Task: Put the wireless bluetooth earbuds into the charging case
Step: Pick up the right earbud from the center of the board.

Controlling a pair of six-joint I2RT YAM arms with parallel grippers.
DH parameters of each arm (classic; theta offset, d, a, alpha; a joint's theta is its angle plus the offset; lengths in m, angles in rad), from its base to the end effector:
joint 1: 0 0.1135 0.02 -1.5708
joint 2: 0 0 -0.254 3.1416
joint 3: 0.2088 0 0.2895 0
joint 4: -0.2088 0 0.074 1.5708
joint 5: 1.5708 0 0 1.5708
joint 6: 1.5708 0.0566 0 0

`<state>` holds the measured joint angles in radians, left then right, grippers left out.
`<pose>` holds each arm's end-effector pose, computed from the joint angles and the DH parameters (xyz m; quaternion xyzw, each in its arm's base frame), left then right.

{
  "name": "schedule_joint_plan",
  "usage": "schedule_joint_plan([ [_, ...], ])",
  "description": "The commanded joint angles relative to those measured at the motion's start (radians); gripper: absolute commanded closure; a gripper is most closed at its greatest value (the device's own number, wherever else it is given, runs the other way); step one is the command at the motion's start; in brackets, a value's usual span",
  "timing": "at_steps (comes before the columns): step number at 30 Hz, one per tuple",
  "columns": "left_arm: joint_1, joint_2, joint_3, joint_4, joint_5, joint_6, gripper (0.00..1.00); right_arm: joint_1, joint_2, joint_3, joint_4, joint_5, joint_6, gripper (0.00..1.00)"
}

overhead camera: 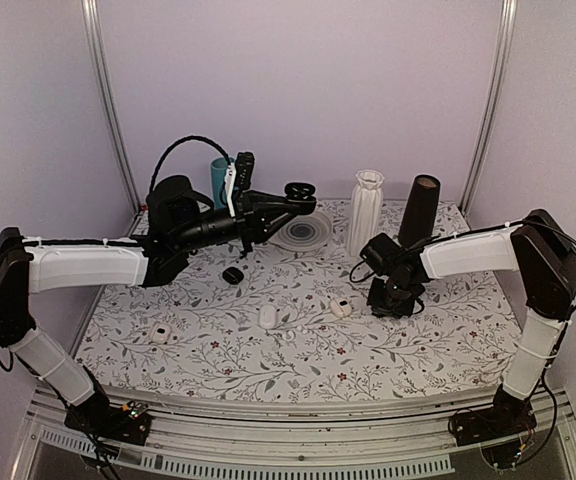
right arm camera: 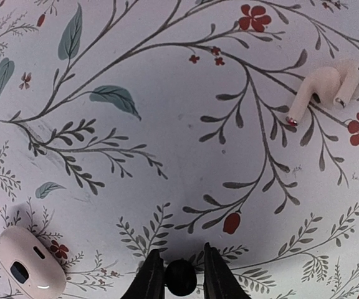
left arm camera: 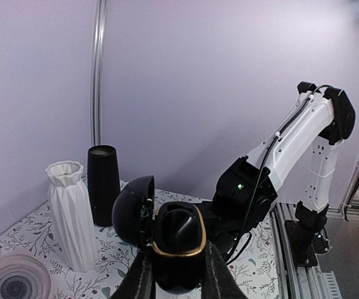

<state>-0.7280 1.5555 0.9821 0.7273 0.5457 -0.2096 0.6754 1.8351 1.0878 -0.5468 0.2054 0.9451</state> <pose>0.2847 -0.2931 0.2830 0.3584 0.5532 -0.4868 0.5732 0.2962 0.2225 0.0857 0.1465 0.9744 0.0294 0.1681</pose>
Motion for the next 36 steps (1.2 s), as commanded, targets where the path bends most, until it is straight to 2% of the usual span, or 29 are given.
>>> schedule_joint_plan([
  [1, 0.012, -0.006, 0.009, 0.011, 0.005, 0.0, 1.0, 0.01, 0.041, -0.016, -0.081, -0.022, 0.043, 0.77],
  [23, 0.012, -0.012, -0.003, 0.023, 0.006, -0.01, 1.0, 0.022, 0.081, 0.015, -0.142, -0.061, 0.109, 0.77],
  [29, 0.012, -0.011, -0.003, 0.023, 0.008, -0.01, 1.0, 0.022, 0.085, 0.021, -0.13, -0.052, 0.097, 0.8],
  [30, 0.012, -0.011, -0.003, 0.023, 0.006, -0.011, 1.0, 0.021, 0.085, 0.021, -0.129, -0.049, 0.093, 0.84],
  [36, 0.012, -0.006, -0.002, 0.024, 0.0, -0.013, 1.0, 0.022, 0.072, 0.025, -0.108, -0.042, 0.07, 0.89],
])
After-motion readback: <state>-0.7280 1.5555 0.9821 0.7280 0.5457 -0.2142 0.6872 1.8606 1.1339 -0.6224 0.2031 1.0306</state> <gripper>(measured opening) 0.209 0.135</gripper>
